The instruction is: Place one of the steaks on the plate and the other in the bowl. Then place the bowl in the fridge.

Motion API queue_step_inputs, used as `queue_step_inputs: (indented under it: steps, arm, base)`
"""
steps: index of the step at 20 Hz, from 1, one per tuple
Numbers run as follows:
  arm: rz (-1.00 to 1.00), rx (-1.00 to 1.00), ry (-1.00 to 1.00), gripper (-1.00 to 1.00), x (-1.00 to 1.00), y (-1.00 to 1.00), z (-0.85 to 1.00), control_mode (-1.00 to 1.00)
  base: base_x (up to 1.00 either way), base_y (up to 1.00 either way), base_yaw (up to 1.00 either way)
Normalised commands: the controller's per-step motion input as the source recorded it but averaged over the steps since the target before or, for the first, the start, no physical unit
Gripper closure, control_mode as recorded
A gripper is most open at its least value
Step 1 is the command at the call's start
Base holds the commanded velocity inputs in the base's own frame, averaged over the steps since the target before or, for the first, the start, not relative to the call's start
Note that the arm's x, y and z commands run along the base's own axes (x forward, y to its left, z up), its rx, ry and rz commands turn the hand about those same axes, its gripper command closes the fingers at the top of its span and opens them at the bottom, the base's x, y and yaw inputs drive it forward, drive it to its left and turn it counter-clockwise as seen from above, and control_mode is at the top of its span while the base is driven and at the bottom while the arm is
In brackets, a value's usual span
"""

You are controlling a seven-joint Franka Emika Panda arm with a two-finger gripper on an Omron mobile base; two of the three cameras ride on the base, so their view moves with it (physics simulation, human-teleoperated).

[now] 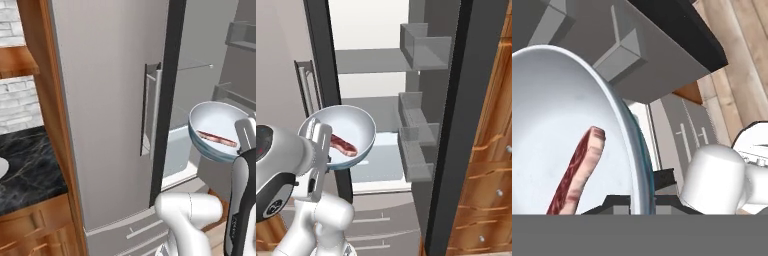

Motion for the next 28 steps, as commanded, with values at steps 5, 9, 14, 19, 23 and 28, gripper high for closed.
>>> queue_step_inputs:
  steps: [5, 9, 14, 19, 23, 28]
  arm:
    - [0.00, 0.00, 0.00, 1.00, 0.00, 0.00, 0.00, 1.00]
    - [0.00, 0.00, 0.00, 1.00, 0.00, 0.00, 0.00, 1.00]
    - [0.00, 0.00, 0.00, 1.00, 0.00, 0.00, 0.00, 1.00]
    - [0.00, 0.00, 0.00, 1.00, 0.00, 0.00, 0.00, 1.00]
    - [0.04, 0.00, -0.12, 1.00, -0.03, 0.00, 0.44, -1.00]
    - [0.03, 0.00, -0.19, 1.00, -0.02, 0.00, 0.88, -1.00]
  base:
    - [0.77, -0.62, 0.23]
    - [0.25, -0.65, 0.29]
    - [0.00, -0.11, 0.08]
    - [0.00, 0.06, 0.15]
    - [0.00, 0.00, 0.09]
    - [0.00, 0.00, 0.00]
